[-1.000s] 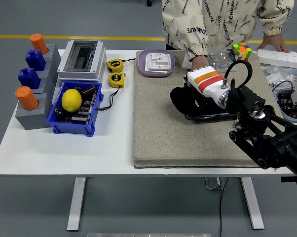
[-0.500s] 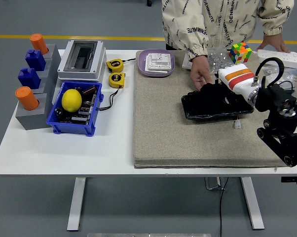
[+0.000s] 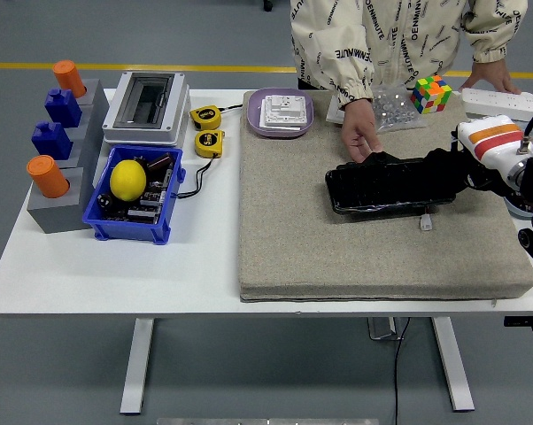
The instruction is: Pick the rag up,wipe the panel,place it on the desk
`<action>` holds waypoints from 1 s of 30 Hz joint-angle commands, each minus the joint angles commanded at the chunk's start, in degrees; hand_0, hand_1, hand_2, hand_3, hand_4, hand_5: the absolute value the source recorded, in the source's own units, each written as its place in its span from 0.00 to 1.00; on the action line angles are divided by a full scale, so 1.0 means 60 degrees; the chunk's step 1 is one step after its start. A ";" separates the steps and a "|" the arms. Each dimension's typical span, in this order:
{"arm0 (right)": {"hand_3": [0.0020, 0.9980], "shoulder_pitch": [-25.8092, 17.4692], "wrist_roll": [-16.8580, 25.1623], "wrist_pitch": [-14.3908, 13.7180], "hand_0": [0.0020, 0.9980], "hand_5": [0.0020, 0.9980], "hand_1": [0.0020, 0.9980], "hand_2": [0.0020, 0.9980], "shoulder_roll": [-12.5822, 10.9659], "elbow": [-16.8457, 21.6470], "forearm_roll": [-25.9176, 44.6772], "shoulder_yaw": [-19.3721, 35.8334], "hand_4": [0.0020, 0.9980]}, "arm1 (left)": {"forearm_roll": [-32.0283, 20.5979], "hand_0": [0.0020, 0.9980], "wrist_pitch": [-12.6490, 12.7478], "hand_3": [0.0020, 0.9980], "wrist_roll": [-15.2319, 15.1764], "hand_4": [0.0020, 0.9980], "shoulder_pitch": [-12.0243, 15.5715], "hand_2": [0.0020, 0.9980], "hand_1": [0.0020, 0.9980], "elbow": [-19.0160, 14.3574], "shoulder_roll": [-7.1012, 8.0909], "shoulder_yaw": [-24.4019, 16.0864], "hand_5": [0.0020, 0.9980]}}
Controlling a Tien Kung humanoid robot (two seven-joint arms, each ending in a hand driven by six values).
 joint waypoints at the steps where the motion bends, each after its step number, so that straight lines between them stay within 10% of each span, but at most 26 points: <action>1: 0.38 -0.0023 0.0001 -0.0001 0.28 0.02 0.31 0.37 -0.0049 -0.0008 -0.0006 0.0026 0.96 | -0.0001 0.63 0.0000 0.57 0.0001 0.61 0.0002 0.69 0.66 0.0001 0.0001 0.0005 0.51; 30: 0.38 0.0111 0.0017 -0.0019 0.28 0.03 0.31 0.37 0.0166 0.0105 0.0083 -0.0428 0.96 | 0.0039 0.63 0.0000 0.58 -0.0001 0.61 -0.0048 0.69 0.66 -0.0005 0.0023 0.0014 0.51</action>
